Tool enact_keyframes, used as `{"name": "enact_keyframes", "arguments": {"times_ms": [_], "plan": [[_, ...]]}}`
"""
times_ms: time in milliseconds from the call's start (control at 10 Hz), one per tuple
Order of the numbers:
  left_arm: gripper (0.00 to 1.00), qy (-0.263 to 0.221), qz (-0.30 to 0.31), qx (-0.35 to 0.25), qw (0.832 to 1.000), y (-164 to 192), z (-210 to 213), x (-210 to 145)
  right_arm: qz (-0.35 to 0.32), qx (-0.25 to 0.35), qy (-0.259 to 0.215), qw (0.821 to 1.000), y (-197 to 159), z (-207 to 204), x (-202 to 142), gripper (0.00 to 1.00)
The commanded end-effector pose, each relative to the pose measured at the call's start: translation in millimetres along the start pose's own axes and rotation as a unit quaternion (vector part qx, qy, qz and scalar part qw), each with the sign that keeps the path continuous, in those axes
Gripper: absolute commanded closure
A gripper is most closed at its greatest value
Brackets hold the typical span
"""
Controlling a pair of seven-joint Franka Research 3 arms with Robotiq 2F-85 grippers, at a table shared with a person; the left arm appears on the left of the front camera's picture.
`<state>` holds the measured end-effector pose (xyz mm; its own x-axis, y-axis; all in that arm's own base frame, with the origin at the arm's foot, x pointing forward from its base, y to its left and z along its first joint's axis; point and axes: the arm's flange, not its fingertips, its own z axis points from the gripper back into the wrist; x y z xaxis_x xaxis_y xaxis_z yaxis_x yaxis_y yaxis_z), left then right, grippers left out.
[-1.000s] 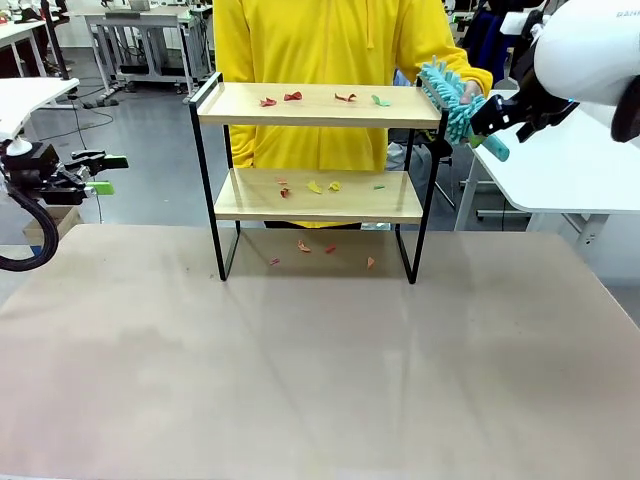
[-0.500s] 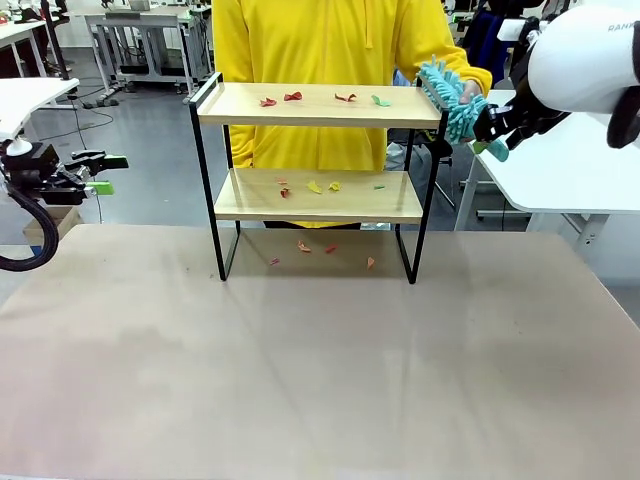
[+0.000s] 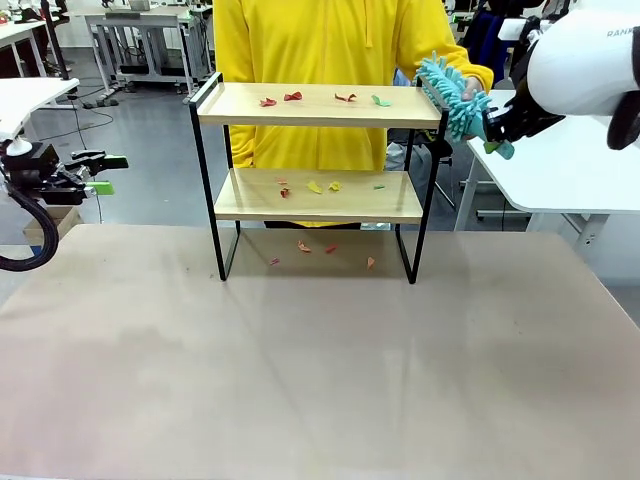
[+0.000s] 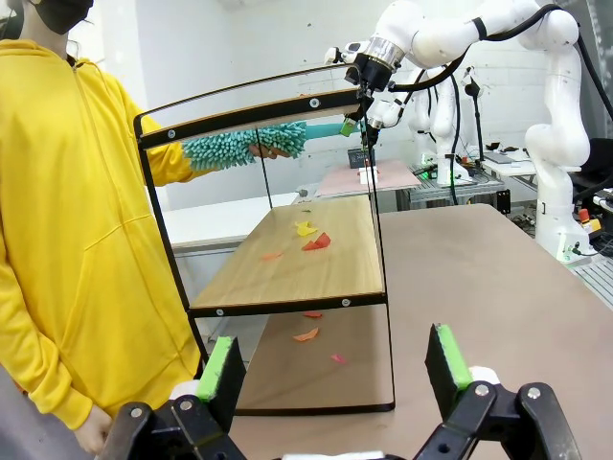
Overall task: Clean the shelf.
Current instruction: Pick up the Duster handed by the human, then clean the specific section of the Shelf indicated by the human with the Duster.
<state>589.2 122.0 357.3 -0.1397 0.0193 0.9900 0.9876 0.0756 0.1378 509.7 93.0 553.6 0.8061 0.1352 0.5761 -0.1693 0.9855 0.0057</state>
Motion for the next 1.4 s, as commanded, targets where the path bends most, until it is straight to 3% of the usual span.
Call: {"name": "enact_keyframes", "arguments": {"times_ms": [0, 400, 500, 1300], "plan": [[0.0, 0.001, -0.003, 0.001, 1.0, -0.7, 0.4, 2.8, -0.023, -0.034, 0.003, 0.999, 7.4, -0.3, -0.2, 1.0], [0.0, 0.001, -0.003, 0.001, 1.0, -0.7, 0.4, 2.8, -0.051, -0.053, 0.043, 0.996, 1.3, 1.1, -0.8, 1.0], [0.0, 0.001, -0.003, 0.001, 1.0, -0.7, 0.4, 2.8, -0.026, -0.036, 0.014, 0.999, -1.3, -1.3, -3.0, 1.0], [0.0, 0.001, -0.003, 0.001, 1.0, -0.7, 0.4, 2.8, -0.026, -0.036, 0.014, 0.999, -1.3, -1.3, -3.0, 1.0]]}}
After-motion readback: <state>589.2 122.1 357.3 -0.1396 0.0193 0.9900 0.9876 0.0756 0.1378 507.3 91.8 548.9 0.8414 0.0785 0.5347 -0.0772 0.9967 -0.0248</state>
